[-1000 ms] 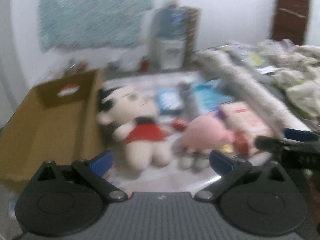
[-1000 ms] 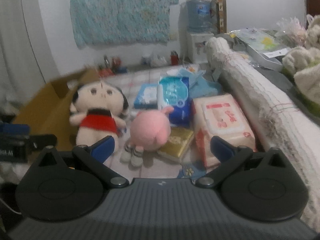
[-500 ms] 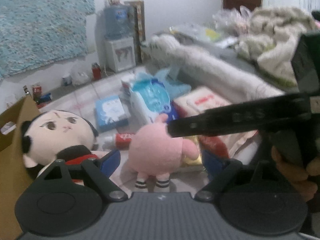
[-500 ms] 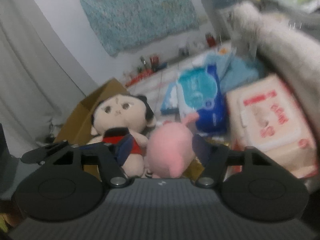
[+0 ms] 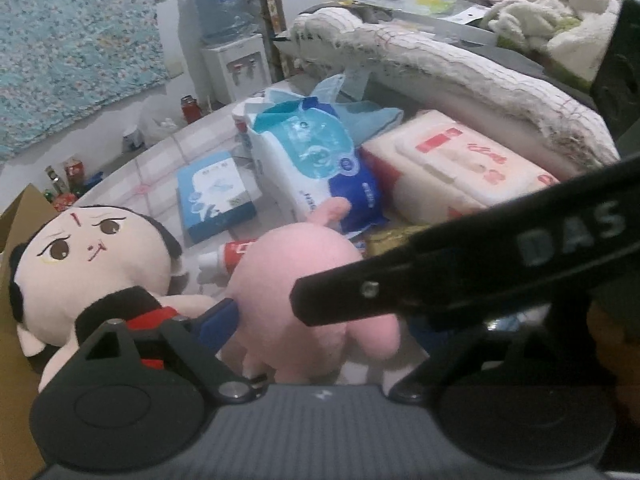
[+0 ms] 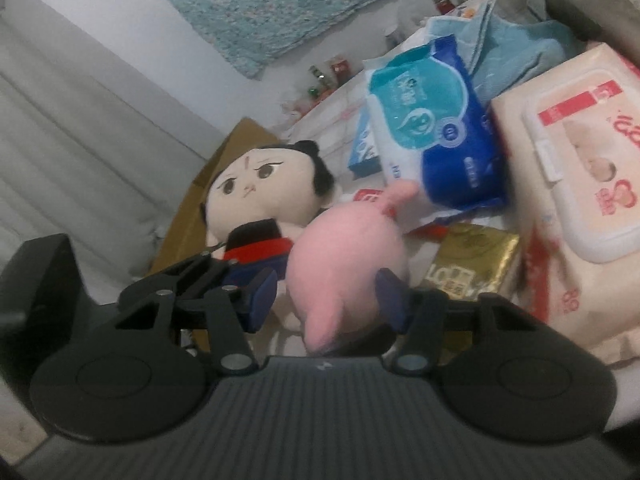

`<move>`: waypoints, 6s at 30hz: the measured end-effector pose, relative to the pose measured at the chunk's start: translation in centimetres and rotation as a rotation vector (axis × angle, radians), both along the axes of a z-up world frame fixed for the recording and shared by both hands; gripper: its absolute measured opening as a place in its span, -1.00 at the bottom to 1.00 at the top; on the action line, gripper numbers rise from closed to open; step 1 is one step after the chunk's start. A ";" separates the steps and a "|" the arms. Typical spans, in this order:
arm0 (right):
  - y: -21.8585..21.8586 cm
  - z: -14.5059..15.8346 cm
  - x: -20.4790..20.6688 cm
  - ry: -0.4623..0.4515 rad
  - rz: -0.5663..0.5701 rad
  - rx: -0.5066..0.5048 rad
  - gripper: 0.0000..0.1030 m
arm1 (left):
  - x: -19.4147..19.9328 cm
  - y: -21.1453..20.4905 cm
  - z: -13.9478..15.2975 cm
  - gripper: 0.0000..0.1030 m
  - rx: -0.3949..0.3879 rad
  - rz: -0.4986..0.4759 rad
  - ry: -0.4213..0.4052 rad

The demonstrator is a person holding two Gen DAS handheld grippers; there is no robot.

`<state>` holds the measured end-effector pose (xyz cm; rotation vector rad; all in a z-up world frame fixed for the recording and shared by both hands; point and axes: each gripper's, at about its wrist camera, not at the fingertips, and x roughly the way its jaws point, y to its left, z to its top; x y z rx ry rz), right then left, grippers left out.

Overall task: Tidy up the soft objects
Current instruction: 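Grasp the pink round plush with the left tool while the right tool moves toward the gold packet, then grasp the gold tissue packet with the right tool, then carry the pink plush in the left tool while the right tool carries the gold packet to the box, then open the left tool to drop the plush in the box while the right tool releases the gold packet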

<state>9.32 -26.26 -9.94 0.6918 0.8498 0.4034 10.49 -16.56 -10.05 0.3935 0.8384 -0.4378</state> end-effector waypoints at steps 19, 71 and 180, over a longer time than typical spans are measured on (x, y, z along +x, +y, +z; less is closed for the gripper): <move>-3.4 3.5 -7.7 0.038 -0.230 -0.099 -0.05 | -0.6 4.7 2.3 0.28 -0.301 0.105 0.182; 2.8 0.1 -2.1 0.305 -0.242 -0.425 0.23 | -0.3 10.0 1.0 0.32 -0.422 0.227 0.266; 40.0 1.0 31.4 0.154 0.277 -0.349 0.42 | 13.4 49.8 10.4 0.71 -0.592 0.799 0.040</move>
